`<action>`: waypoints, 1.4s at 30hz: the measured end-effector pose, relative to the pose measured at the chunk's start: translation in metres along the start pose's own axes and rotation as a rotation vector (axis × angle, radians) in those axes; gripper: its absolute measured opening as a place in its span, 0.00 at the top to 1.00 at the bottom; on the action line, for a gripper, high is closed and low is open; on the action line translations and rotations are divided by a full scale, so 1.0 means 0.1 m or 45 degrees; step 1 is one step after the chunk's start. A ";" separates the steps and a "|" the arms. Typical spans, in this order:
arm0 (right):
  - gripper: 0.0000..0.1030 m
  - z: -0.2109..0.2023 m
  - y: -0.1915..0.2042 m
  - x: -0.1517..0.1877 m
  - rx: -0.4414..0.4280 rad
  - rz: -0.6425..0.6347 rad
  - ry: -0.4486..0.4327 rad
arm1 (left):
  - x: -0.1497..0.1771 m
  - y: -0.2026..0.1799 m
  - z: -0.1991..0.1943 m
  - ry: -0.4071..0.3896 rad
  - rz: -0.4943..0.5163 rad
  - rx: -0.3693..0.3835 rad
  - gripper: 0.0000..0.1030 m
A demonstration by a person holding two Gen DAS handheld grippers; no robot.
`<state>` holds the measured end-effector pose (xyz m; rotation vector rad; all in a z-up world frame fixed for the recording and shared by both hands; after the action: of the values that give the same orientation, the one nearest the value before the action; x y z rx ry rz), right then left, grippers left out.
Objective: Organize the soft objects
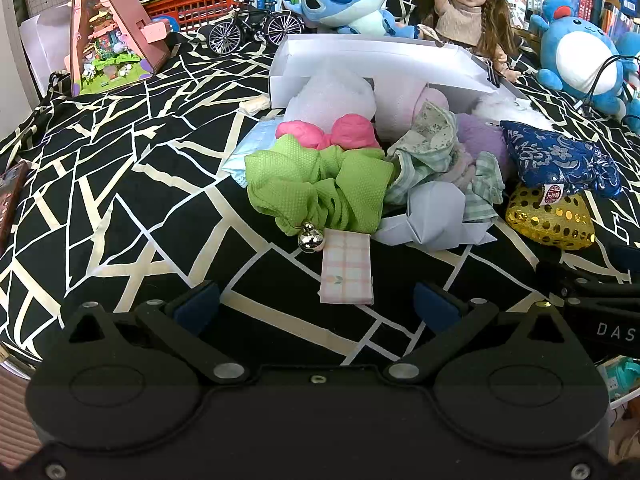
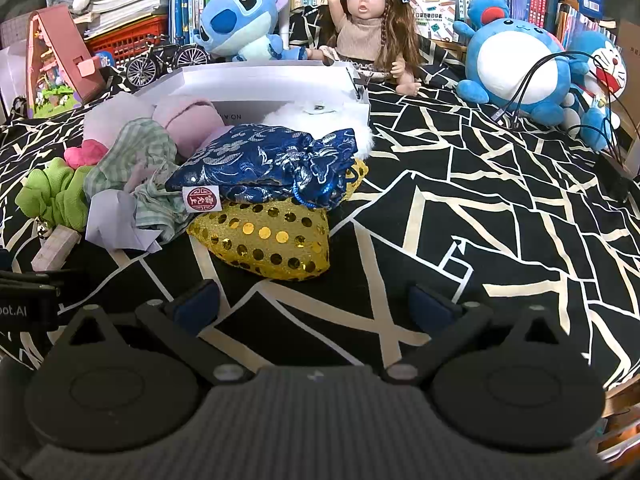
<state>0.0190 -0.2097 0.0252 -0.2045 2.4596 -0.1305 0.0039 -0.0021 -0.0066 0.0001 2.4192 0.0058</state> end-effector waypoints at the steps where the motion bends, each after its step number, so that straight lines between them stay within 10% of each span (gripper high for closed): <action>1: 0.00 0.00 0.00 0.00 0.000 0.000 -0.001 | 0.00 0.00 0.00 0.000 0.000 0.000 0.00; 42: 0.00 -0.03 0.00 0.02 0.001 0.003 -0.022 | 0.00 0.00 0.00 -0.003 -0.001 0.000 0.00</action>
<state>0.0155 -0.2102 0.0263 -0.2011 2.4428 -0.1285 0.0035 -0.0024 -0.0066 -0.0009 2.4170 0.0053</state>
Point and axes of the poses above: each gripper's, at about its wrist camera, not at the fingertips, and z roughly the way its jaws point, y to its left, x to its underside, the point moved 1 cm from there along z, roughly the way its jaws point, and after that the axes turned 1 degree about -z, right-handed, at the moved point
